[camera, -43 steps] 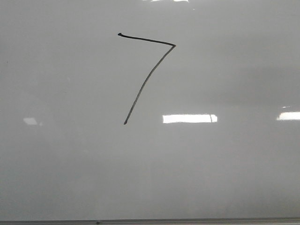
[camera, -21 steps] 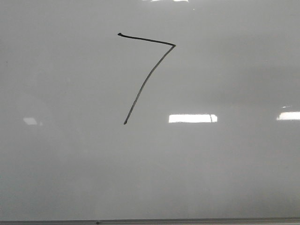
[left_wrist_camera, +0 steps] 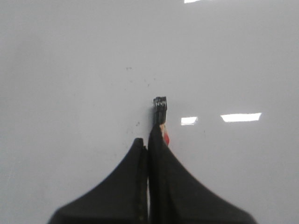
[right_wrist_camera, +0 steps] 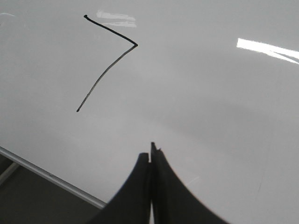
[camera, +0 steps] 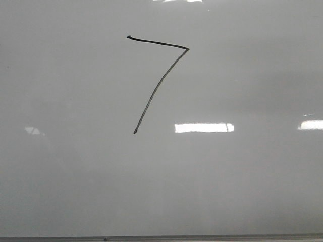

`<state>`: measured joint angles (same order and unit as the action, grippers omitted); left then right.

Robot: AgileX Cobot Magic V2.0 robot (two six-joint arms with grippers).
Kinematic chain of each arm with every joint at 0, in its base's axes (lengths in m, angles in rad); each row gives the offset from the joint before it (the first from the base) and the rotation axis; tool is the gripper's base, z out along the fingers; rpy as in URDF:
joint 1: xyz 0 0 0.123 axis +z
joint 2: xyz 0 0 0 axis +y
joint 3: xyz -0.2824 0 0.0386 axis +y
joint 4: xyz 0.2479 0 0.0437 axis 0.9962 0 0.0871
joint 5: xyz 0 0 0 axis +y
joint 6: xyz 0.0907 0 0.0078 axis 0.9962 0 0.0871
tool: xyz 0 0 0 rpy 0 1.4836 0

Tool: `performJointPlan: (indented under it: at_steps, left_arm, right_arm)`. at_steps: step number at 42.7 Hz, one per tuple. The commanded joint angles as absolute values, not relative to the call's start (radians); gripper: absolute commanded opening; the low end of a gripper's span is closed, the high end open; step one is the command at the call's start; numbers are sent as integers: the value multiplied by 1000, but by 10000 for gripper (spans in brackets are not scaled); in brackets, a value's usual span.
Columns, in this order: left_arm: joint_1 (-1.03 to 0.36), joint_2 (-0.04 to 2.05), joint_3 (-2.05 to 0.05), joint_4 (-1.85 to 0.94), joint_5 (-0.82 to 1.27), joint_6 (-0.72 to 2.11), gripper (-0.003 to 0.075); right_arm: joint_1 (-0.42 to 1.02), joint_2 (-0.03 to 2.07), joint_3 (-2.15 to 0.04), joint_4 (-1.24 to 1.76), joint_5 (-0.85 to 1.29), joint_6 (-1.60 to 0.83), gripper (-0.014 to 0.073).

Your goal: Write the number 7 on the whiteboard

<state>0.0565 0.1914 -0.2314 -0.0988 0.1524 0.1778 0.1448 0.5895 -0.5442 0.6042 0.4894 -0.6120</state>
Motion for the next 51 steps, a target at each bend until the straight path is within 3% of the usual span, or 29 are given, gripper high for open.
performJointPlan:
  at_steps: [1, 13, 51]
  left_arm:
    - [56, 115, -167, -92, 63, 134, -20]
    - [56, -15, 10, -92, 54, 118, -20]
    - [56, -17, 10, -92, 80, 118, -20]
  right_arm:
    - [139, 586, -566, 628, 440, -614, -68]
    - [139, 586, -566, 628, 443, -614, -68]
    - [139, 586, -566, 628, 443, -614, -68]
